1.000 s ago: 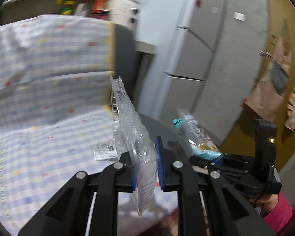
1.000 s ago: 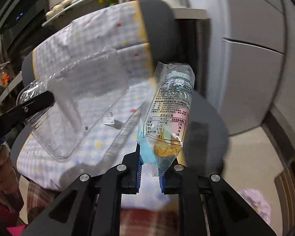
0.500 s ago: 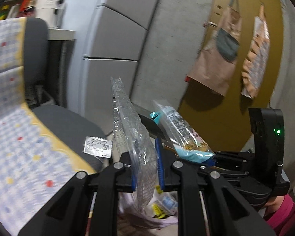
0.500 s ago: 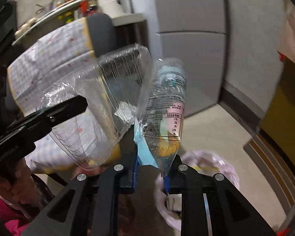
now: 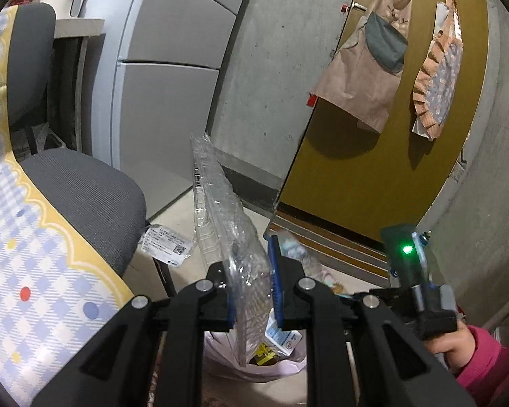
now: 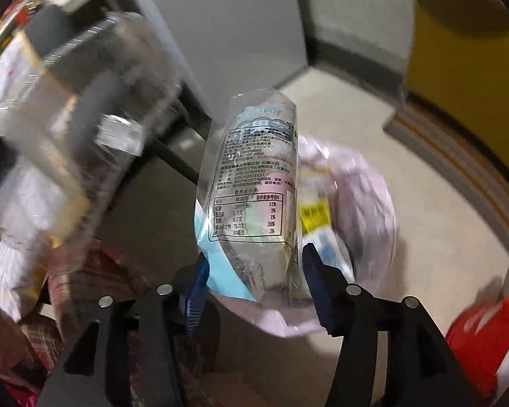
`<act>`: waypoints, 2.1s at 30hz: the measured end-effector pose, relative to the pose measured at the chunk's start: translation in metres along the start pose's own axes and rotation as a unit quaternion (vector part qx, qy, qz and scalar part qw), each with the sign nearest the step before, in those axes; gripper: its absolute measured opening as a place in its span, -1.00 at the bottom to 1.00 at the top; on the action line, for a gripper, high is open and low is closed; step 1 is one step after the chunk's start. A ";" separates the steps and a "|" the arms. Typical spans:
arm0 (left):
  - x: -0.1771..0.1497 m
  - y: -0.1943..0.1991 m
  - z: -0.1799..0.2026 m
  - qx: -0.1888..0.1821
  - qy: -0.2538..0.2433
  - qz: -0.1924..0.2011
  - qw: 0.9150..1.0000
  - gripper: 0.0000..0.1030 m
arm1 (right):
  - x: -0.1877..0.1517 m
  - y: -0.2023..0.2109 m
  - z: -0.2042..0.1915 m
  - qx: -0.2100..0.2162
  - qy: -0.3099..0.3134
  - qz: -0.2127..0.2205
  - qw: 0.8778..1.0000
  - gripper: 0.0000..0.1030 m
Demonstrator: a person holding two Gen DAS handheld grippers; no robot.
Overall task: Collect trash
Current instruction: 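Carry the snack bag and plastic tray over the pink-lined bin, then release the snack bag with the right tool while the left tool drops the tray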
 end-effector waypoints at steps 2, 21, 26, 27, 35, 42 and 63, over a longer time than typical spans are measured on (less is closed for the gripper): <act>-0.003 -0.004 0.001 -0.003 0.000 -0.006 1.000 -0.73 | -0.005 -0.009 0.010 -0.005 -0.013 -0.013 1.000 0.19; -0.007 -0.007 0.004 -0.007 -0.009 -0.014 1.000 -0.73 | -0.004 -0.009 0.028 -0.011 -0.042 -0.009 0.999 0.75; -0.007 -0.007 0.002 -0.006 -0.005 -0.017 1.000 -0.73 | 0.003 -0.001 0.024 0.004 -0.050 0.010 0.999 0.83; -0.008 -0.008 0.002 -0.005 -0.005 -0.017 1.000 -0.73 | 0.005 0.001 0.025 0.004 -0.051 0.017 0.999 0.84; -0.008 -0.010 0.004 -0.004 -0.004 -0.020 1.000 -0.73 | 0.014 0.012 0.026 0.013 -0.043 0.035 0.998 0.86; -0.012 -0.012 0.004 -0.008 -0.005 -0.026 1.000 -0.73 | 0.010 0.006 0.030 -0.002 -0.045 0.024 0.999 0.88; -0.027 -0.036 0.022 -0.061 -0.029 -0.073 0.995 -0.73 | 0.040 0.066 0.048 -0.047 -0.059 0.172 0.982 0.88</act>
Point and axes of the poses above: each gripper's, at about its wrist camera, not at the fingertips, and y roughly against the way its jaws point, z to its right, x to its top, the point moved 10 cm from there along -y, roughly the way its jaws point
